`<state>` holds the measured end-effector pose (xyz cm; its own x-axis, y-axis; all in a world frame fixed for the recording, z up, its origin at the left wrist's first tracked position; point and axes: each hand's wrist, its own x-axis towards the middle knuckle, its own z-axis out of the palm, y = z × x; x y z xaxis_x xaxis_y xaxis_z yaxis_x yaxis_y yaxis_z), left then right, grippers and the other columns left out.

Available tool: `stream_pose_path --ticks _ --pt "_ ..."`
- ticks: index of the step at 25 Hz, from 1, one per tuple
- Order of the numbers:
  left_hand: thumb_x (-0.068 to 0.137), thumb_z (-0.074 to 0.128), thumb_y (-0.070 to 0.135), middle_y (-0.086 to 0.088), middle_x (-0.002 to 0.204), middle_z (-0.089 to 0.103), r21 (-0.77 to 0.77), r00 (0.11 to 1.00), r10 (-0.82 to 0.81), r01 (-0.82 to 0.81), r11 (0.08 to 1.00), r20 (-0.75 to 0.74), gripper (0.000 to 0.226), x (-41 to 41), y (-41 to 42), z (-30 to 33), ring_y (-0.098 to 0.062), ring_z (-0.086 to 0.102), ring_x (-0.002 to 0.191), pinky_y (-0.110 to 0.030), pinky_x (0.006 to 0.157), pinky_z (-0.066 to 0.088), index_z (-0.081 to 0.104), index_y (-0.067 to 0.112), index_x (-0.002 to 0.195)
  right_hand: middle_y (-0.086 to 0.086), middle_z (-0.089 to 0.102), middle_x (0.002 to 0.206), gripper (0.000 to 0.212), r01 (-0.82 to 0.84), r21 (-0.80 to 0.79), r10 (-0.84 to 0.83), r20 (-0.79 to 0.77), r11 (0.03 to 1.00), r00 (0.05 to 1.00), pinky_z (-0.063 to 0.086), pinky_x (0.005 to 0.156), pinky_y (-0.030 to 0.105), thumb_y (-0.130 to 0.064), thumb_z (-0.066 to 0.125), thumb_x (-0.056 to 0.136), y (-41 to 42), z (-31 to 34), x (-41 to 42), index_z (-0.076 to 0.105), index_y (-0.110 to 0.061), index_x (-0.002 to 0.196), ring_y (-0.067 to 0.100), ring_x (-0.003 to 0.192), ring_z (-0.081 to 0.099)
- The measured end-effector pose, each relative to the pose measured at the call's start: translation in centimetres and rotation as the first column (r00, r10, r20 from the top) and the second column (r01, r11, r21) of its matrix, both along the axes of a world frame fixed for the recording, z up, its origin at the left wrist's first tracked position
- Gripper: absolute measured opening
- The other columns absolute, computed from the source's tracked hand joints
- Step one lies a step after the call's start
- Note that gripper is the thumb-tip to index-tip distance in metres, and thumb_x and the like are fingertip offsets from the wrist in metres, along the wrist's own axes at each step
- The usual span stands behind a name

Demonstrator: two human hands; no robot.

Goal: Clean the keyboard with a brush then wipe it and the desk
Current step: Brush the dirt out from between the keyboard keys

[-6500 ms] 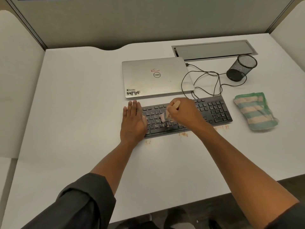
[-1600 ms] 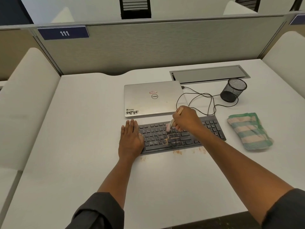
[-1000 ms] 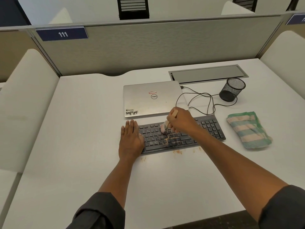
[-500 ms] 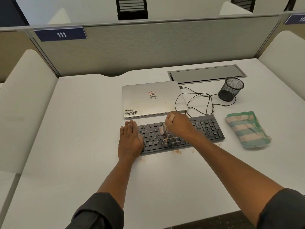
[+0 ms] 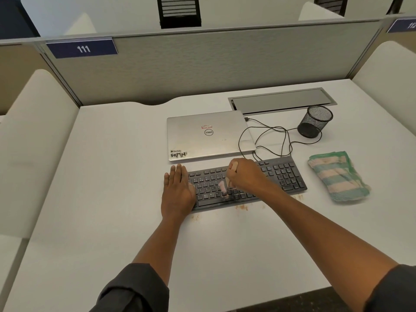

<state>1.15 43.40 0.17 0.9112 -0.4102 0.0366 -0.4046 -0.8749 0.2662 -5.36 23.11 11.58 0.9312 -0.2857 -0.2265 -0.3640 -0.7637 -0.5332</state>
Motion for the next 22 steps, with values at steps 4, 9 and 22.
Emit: stream_pose_path --ticks 4,9,22 --pt "0.087 0.004 0.038 -0.015 0.166 0.022 -0.004 1.000 0.002 -0.002 1.000 0.002 0.082 0.0 0.0 0.0 -0.029 0.012 0.156 -0.043 0.128 0.002 0.026 0.002 0.158 0.011 0.073 0.074 0.026 0.007 0.040 -0.006 -0.012 0.999 1.000 0.058 0.067 0.036 -0.023 0.050 0.094 -0.3 0.5 -0.1 0.067 -0.005 0.087 0.020 0.065 0.067" --pt "0.087 0.003 0.039 -0.016 0.167 0.021 -0.004 1.000 -0.002 0.002 1.000 -0.003 0.084 -0.1 0.1 0.0 -0.029 0.011 0.156 -0.042 0.128 0.002 0.024 0.001 0.158 0.001 0.069 0.080 0.015 -0.047 0.106 0.043 0.037 0.993 0.998 0.048 0.060 0.028 -0.023 0.050 0.096 1.6 0.4 -0.7 0.061 -0.014 0.092 0.017 0.073 0.064" --pt "0.084 0.002 0.038 -0.015 0.167 0.021 -0.016 1.000 0.002 -0.002 1.000 -0.007 0.086 -0.1 0.0 0.2 -0.028 0.010 0.156 -0.042 0.128 0.001 0.024 0.001 0.158 0.003 0.065 0.079 0.014 -0.040 0.022 0.040 -0.028 0.999 0.999 0.048 0.062 0.032 -0.020 0.050 0.095 0.9 0.5 -1.0 0.059 -0.012 0.087 0.022 0.076 0.062"
